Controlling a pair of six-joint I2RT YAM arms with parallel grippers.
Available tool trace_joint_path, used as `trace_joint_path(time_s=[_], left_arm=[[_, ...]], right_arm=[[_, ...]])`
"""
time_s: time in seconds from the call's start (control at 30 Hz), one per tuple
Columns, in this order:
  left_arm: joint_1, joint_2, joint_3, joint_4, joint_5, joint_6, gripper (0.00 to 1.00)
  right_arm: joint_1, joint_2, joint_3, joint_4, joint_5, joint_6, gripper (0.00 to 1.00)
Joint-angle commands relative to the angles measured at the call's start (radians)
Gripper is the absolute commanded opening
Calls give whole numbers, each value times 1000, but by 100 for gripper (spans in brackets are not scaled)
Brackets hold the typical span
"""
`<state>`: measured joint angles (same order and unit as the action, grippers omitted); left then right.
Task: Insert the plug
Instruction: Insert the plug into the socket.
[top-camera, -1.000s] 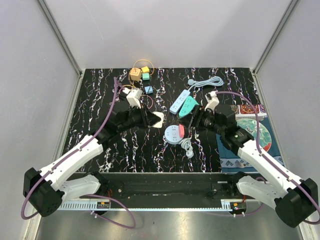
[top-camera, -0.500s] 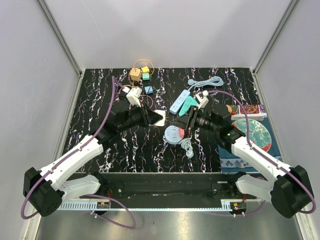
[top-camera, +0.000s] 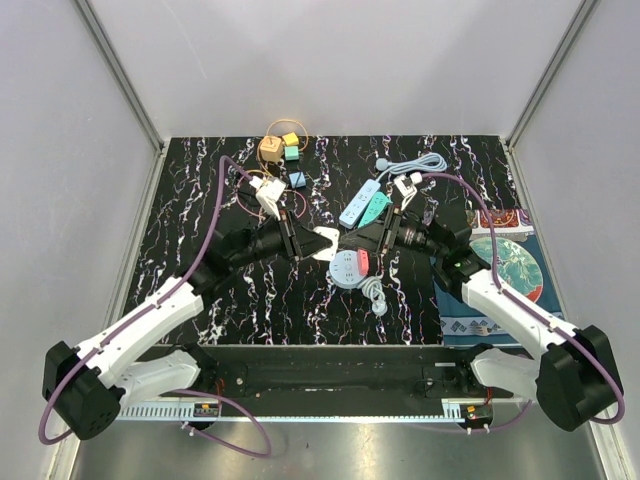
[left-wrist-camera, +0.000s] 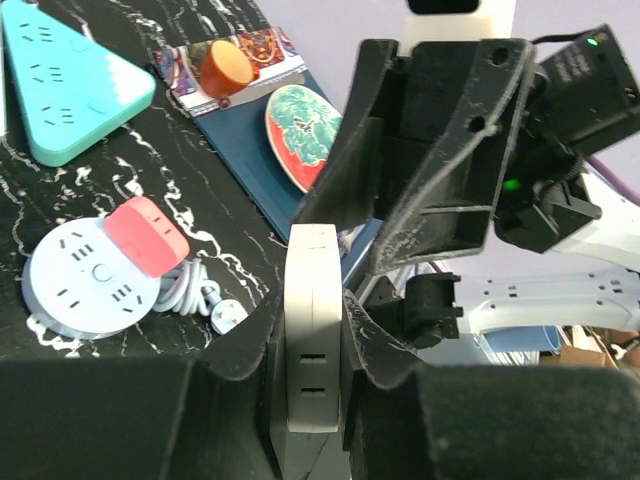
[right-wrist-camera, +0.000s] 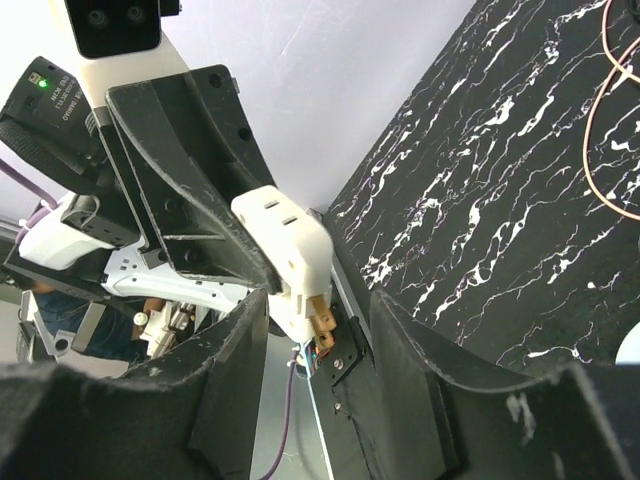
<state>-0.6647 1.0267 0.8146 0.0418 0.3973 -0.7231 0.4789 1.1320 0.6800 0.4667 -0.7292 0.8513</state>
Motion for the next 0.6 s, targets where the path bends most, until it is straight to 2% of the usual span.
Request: trace_joint_path(time_s=[0.0, 0.33, 0.47, 0.57], left_arm=[[-4, -39, 0, 113, 95, -22, 0], [-4, -28, 12, 145, 149, -42, 0], [-4, -28, 14, 150, 153, -42, 0], [-6, -24, 18, 152, 164, -44, 0]], right_arm=[[-19, 15, 45, 78, -82, -8, 51], [-20, 54, 84, 208, -208, 31, 50], [-19, 71, 90, 257, -242, 71, 46], [-20, 83, 90, 308, -263, 100, 39]])
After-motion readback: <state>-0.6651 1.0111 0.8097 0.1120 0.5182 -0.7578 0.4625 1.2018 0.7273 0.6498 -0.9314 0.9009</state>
